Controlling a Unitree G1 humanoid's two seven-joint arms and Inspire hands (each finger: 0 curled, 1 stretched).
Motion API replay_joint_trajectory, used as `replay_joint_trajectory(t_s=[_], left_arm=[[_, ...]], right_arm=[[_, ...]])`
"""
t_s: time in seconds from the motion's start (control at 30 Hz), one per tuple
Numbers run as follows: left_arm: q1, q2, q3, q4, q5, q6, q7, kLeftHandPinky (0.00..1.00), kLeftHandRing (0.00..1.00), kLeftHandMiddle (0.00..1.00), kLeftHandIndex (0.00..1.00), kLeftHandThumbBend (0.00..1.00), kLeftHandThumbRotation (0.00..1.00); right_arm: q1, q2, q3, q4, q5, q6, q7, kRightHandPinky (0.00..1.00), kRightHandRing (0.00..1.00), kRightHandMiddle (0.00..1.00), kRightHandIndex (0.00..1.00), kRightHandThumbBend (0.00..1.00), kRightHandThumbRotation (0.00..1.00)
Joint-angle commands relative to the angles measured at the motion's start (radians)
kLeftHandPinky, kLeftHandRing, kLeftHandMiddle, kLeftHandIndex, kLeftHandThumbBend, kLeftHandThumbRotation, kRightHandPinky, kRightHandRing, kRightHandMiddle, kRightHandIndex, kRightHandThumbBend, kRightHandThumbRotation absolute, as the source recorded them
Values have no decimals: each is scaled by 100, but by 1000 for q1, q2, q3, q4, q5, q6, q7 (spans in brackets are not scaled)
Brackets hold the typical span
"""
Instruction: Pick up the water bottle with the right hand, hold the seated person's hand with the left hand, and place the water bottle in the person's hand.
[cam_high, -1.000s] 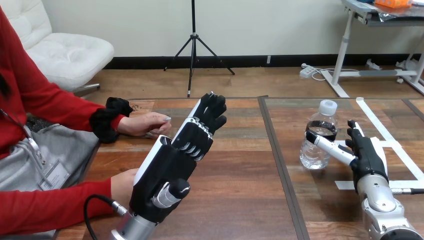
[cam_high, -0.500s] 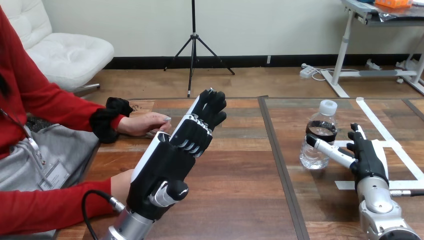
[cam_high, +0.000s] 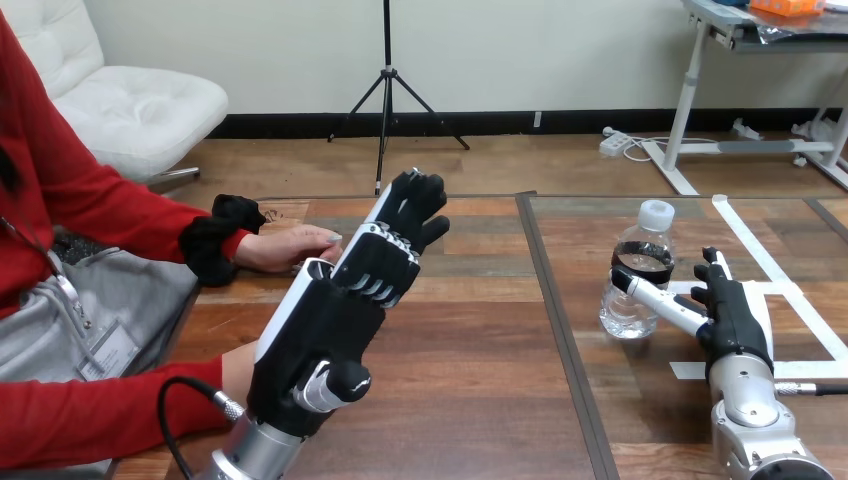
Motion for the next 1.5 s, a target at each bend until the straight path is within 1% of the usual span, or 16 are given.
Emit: replay_joint_trajectory(t_s=[0.0, 0.13, 0.4, 0.6, 0.7, 0.8, 0.9, 0.97, 1.07, 1.17, 1.33, 1.47], left_arm=[[-17, -2, 7, -35, -10, -1, -3, 96, 100, 100, 100, 100, 76], [-15, -8, 12, -33, -10, -12, -3, 95, 100, 100, 100, 100, 75], [-14, -19, 16, -30, -14, -28, -10, 94, 100, 100, 100, 100, 76], [-15, -25, 16, -28, -16, -59, -14, 93, 100, 100, 100, 100, 78], [-12, -26, 12, -30, -12, -61, -11, 93, 100, 100, 100, 100, 79], [-8, -26, 7, -33, -8, -65, -5, 93, 100, 100, 100, 100, 80], [-6, -27, 7, -32, -3, -84, 1, 92, 100, 100, 100, 99, 80], [-8, -30, 9, -31, -12, -87, -6, 92, 100, 100, 100, 99, 80], [-8, -30, 7, -32, -19, -74, -11, 91, 100, 100, 100, 98, 79], [-4, -30, 5, -35, -16, -76, -8, 91, 100, 100, 100, 98, 79], [5, -31, 2, -42, -6, -86, 7, 90, 100, 100, 100, 98, 79], [11, -29, -3, -47, 1, -87, 15, 90, 100, 100, 100, 99, 80]], right_arm=[[-67, 38, 7, -7, 0, -6, 13, 88, 94, 96, 100, 100, 39], [-72, 45, 16, -7, -9, -12, 17, 89, 95, 97, 100, 100, 38], [-80, 56, 20, -7, -13, -18, 27, 89, 96, 98, 100, 100, 37], [-89, 64, 31, -5, -26, -9, 16, 88, 96, 98, 100, 100, 39], [-96, 69, 34, -5, -28, 4, 13, 88, 96, 98, 100, 100, 39], [-101, 74, 29, -4, -20, 9, 23, 87, 96, 99, 100, 100, 38], [-104, 79, 28, -4, -16, 9, 29, 87, 97, 99, 100, 100, 38], [-107, 81, 30, -4, -17, 11, 30, 87, 97, 99, 100, 100, 37], [-112, 86, 43, -4, -31, 17, 16, 87, 97, 99, 100, 100, 36], [-113, 87, 48, -4, -34, 21, 15, 88, 97, 98, 100, 100, 35], [-116, 93, 53, -3, -40, 27, 8, 89, 97, 98, 100, 100, 33], [-116, 98, 52, -1, -41, 29, -2, 89, 96, 97, 100, 100, 29]])
